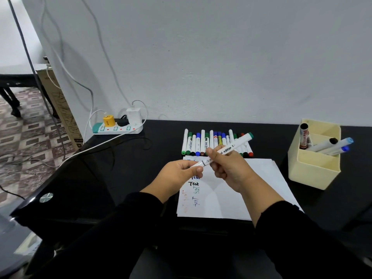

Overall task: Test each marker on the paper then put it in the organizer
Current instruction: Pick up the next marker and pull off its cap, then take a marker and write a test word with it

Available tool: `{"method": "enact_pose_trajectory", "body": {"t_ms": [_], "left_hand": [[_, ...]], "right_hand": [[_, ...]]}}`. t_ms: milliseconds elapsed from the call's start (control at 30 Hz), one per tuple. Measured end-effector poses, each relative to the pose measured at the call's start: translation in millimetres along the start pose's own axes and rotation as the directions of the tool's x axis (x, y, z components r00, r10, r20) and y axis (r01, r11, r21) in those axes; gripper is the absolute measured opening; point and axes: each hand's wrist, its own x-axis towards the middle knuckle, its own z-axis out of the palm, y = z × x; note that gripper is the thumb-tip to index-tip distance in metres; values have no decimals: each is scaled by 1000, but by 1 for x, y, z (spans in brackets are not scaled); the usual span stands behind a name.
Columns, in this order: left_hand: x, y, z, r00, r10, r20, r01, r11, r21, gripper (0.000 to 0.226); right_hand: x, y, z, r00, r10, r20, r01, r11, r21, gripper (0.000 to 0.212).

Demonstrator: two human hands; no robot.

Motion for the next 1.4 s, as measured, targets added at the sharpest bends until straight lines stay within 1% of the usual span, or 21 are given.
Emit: {"method": "enact_pose_trajectory", "body": {"t_ms": [167, 333, 433, 500, 567, 600, 667, 700, 733, 767, 800, 867, 933, 967, 1000, 1067, 1100, 1167, 1200, 1300, 1400], "left_hand": [[3, 5, -3, 999, -20, 28, 18, 999, 43, 24], [9, 8, -1, 998, -40, 42, 35, 993, 114, 21], [12, 7, -1, 999, -45, 0, 45, 990, 131, 11], [16, 4, -5, 998, -38, -53, 46, 985, 169, 17], [17, -1, -13, 992, -11, -128, 44, 965, 258, 18], [16, -2, -18, 986, -12, -165, 63, 951, 303, 18], [14, -7, -24, 976, -29, -214, 114, 912, 395, 22], [14, -9, -26, 975, -32, -218, 126, 893, 432, 23], [14, -10, -27, 976, -27, -217, 127, 879, 460, 22], [14, -10, -27, 977, -25, -213, 127, 870, 477, 21], [14, -10, -26, 978, -21, -210, 123, 864, 487, 20], [15, -11, -21, 977, 5, -211, 103, 861, 497, 20], [15, -14, -17, 971, 41, -237, 82, 870, 486, 29], [15, -16, -16, 969, 40, -242, 83, 873, 480, 39], [16, -21, -16, 970, 20, -244, 105, 866, 489, 52], [16, -33, -16, 960, -76, -271, 220, 803, 553, 76], [15, -39, -15, 943, -137, -302, 298, 753, 587, 81], [11, -51, -12, 904, -240, -355, 419, 669, 615, 83], [8, -56, -10, 893, -265, -363, 444, 645, 623, 83], [1, -66, -4, 906, -249, -342, 422, 588, 690, 84], [0, -71, -3, 924, -207, -320, 381, 521, 764, 88]], "right_hand": [[0, 2, -6, 1000, 7, 27, -7, 1000, -8, 28], [2, 5, -11, 997, 39, 68, -40, 999, 21, 24], [2, 8, -16, 992, 63, 107, -67, 997, 32, 20], [3, 9, -22, 990, 67, 120, -78, 993, 84, 19], [3, 8, -30, 995, 72, 62, -81, 984, 158, 17], [4, 9, -34, 997, 75, 25, -78, 984, 158, 16], [5, 9, -41, 997, 72, -20, -71, 996, 57, 12], [6, 9, -43, 997, 69, -32, -70, 997, -40, 11], [7, 8, -43, 997, 64, -39, -70, 981, -180, 9], [7, 6, -43, 998, 53, -42, -65, 933, -354, 7], [7, 3, -42, 999, 39, -36, -52, 845, -532, 9], [10, 1, -39, 1000, 12, 17, 6, 609, -793, 18], [12, 0, -33, 998, 13, 62, 52, 394, -918, 26], [13, 0, -31, 998, 13, 60, 52, 328, -943, 26], [13, 0, -30, 999, 12, 41, 36, 287, -957, 26], [12, 3, -34, 1000, -15, -21, -17, 248, -969, 26], [10, 5, -38, 997, -38, -64, -53, 246, -968, 27], [6, 10, -48, 982, -83, -168, -141, 259, -955, 28], [5, 13, -54, 970, -97, -222, -190, 264, -945, 29], [-4, 23, -73, 919, -126, -373, -334, 254, -908, 31], [-11, 32, -90, 865, -191, -463, -414, 249, -876, 32]]}}
